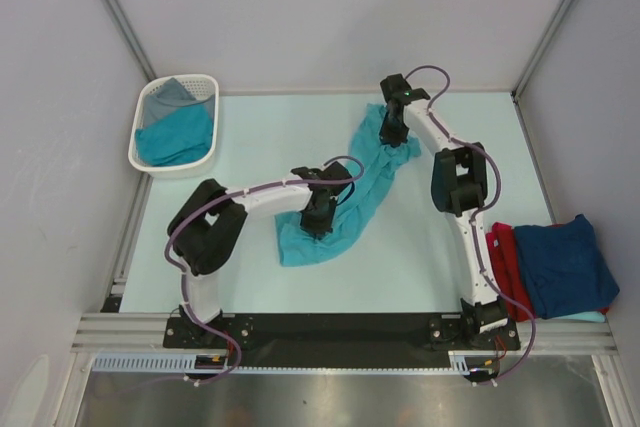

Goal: Fold and stack the t-shirts
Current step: Rotate the tshirt 90 degrees

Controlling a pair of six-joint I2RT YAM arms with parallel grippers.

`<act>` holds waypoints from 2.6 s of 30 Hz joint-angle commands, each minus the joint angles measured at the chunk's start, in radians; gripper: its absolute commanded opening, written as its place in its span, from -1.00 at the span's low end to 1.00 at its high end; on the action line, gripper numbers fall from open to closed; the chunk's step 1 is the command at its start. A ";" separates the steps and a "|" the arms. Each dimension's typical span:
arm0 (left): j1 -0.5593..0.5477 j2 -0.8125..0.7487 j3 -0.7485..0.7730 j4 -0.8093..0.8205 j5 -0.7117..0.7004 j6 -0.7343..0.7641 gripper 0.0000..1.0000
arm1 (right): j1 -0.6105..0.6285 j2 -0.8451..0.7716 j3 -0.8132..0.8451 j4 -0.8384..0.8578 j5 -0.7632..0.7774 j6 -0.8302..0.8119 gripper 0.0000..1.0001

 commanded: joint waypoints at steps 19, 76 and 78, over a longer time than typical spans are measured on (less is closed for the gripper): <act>-0.131 0.166 0.245 0.048 0.239 0.069 -1.00 | 0.073 0.104 0.230 0.036 -0.269 -0.077 -1.00; 0.182 -0.208 0.007 0.159 -0.045 0.092 0.18 | 0.409 -1.197 -1.209 0.165 0.226 0.114 1.00; 0.180 -0.227 -0.039 0.186 -0.042 0.095 0.19 | 0.432 -1.224 -1.229 0.137 0.254 0.128 1.00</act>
